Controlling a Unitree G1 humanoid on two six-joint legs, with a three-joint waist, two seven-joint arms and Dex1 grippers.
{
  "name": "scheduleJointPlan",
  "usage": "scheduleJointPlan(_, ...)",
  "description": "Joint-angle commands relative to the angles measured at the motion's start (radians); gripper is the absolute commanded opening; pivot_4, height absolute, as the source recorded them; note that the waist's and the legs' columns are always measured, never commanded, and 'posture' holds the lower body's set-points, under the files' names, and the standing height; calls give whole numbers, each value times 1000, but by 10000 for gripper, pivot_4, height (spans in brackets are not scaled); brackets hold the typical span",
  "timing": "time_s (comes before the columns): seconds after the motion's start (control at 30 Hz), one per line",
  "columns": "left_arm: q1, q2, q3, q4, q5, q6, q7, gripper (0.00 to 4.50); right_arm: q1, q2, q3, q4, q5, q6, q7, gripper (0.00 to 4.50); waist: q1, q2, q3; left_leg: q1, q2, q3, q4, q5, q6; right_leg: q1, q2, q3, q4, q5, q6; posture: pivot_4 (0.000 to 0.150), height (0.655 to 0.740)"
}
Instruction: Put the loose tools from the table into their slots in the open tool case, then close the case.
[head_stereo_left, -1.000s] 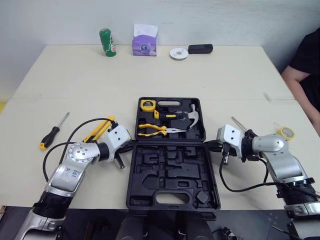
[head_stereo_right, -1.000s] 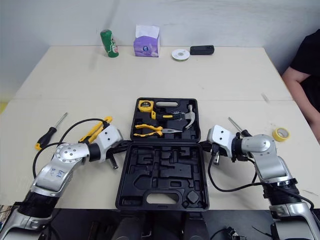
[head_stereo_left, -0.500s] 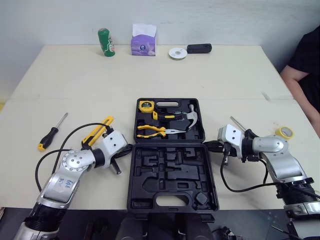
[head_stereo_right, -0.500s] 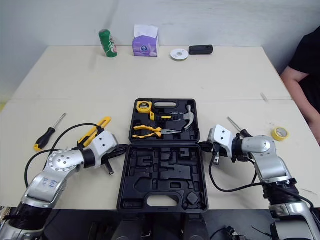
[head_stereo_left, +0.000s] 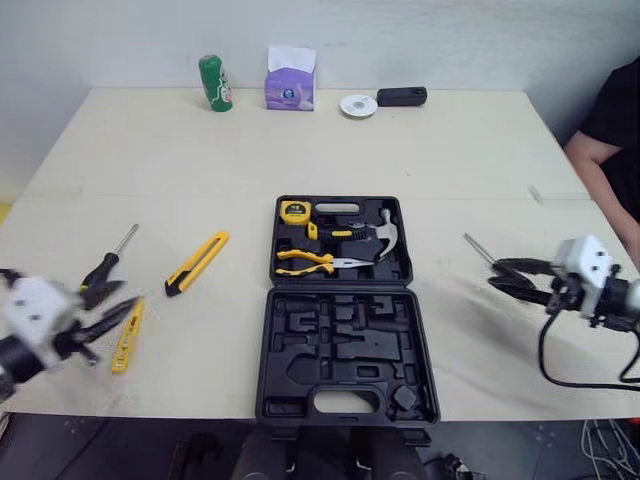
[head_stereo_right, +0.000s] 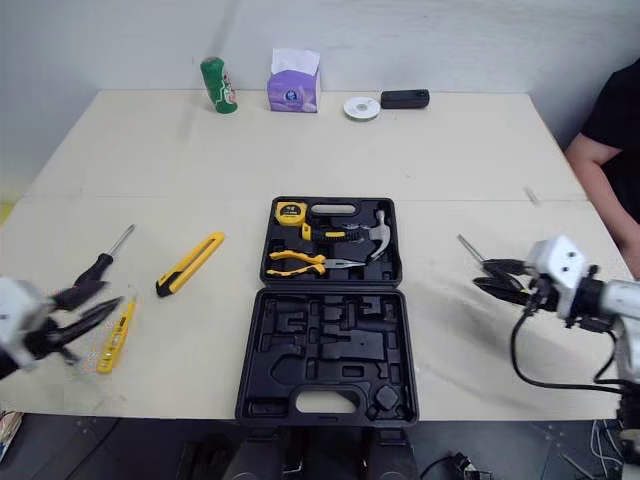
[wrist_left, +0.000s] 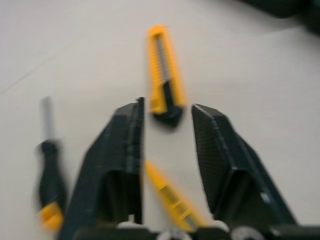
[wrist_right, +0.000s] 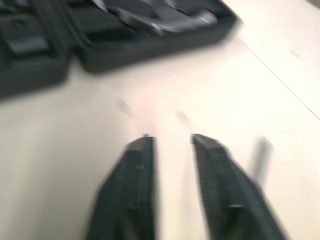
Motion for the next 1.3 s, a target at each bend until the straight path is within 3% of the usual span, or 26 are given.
scheduleJointPlan(0.03,27,35,167,138,-23,-70,2,31002,-8,-54,-93,139,3,-109,-31,32815,-1,0,0,0,0,0,0,0,0,0,0,0,0,0,0,1500,7400)
scheduleJointPlan(0.1,44,79,255,299,-18,-126,2,40217,-17,-93,-131,269,-14,-179,-73,43182,-2,0,0,0,0,0,-1,0,0,-1,0,0,-1,0,0,1500,7400)
scheduleJointPlan(0.13,52,101,289,373,-16,-149,0,44431,-23,-110,-147,325,-19,-208,-94,45000,-3,0,0,0,0,1,-1,-1,-1,-1,0,0,-1,0,0,1500,7400)
scheduleJointPlan(0.3,96,195,387,722,-10,-267,25,44431,3,-182,-179,530,-62,-358,-198,45000,-14,1,0,0,1,4,-2,-7,-5,-3,0,3,-3,0,0,1500,7400)
scheduleJointPlan(0.47,109,229,392,884,-6,-344,77,44431,42,-216,-213,674,-77,-416,-324,45000,-19,1,0,1,1,4,-2,-10,-1,-3,-1,4,-3,0,0,1500,7400)
scheduleJointPlan(0.77,135,302,382,1147,-15,-414,191,44431,177,-227,-239,762,-75,-413,-429,45000,-35,2,1,3,2,8,-4,-11,-2,-4,-1,7,-2,0,-1,1500,7400)
scheduleJointPlan(1.13,114,305,350,1215,-70,-463,147,44431,146,-207,-207,739,-77,-414,-400,45000,-42,2,0,4,2,12,-4,-12,-2,-8,-1,12,0,0,-1,1500,7400)
scheduleJointPlan(1.3,80,275,310,1156,-91,-462,93,44431,62,-160,-178,659,-40,-363,-282,45000,-45,1,0,4,2,14,-4,-12,-2,-9,-1,14,2,0,-1,1500,7400)
